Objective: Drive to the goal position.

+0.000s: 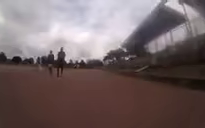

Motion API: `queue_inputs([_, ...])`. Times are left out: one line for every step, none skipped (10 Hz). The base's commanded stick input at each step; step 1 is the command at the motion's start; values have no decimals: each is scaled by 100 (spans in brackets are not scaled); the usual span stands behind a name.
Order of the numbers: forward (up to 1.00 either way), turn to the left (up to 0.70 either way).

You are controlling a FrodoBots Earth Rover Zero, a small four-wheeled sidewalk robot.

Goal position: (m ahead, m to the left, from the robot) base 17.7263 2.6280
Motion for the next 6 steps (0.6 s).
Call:
queue_inputs([100, 0])
queue_inputs([100, 0])
queue_inputs([100, -15])
queue_inputs([100, -38])
queue_inputs([100, -40])
queue_inputs([100, -35])
